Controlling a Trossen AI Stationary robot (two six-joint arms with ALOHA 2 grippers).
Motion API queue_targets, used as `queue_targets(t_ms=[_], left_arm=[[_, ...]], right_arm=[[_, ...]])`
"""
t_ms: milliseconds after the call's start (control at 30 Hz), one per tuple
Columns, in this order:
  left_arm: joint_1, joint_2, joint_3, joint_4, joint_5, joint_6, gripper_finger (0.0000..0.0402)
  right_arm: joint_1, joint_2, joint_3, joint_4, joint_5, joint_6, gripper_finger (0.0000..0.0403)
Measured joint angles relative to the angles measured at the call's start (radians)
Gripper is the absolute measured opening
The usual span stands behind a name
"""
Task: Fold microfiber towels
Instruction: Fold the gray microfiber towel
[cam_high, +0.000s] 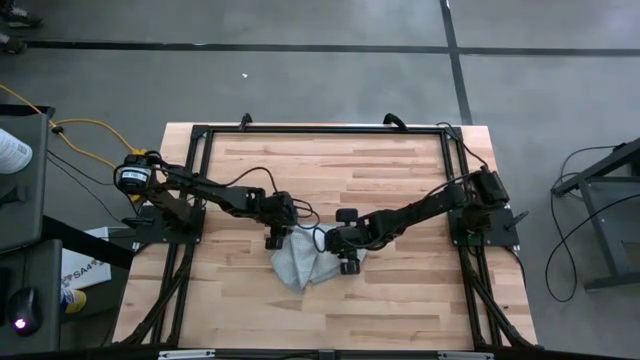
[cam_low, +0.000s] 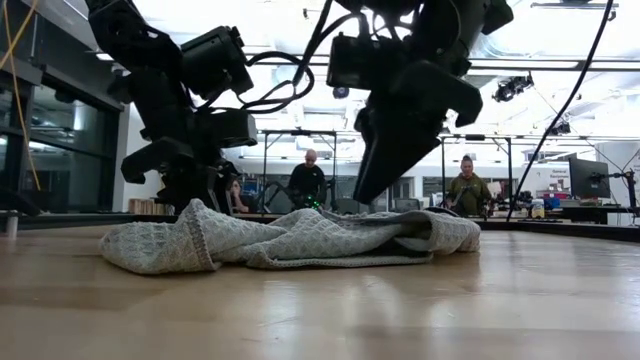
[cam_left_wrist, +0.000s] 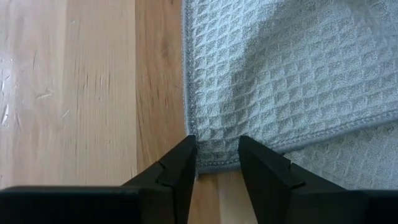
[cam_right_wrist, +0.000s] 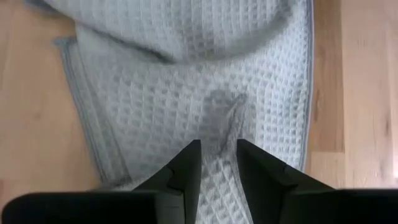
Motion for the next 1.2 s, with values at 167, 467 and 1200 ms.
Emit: queue_targets(t_ms=[167,467,1200], left_arm=[[0.000,0.000,0.000,0.000,0.000,-0.002,0.0126],[0.000,0.000,0.000,0.000,0.000,-0.002,0.0126],[0.000,0.000,0.000,0.000,0.008,-0.006,0.0126]], right_arm=[[0.000,0.000,0.000,-0.002,-0.005,0.003,0.0097],[-0.003,0.000,0.000,-0.013,-0.022,0.008,0.0097],[-0.022,0.050,-0.003,-0.023,-0.046,0.024,0.0078]])
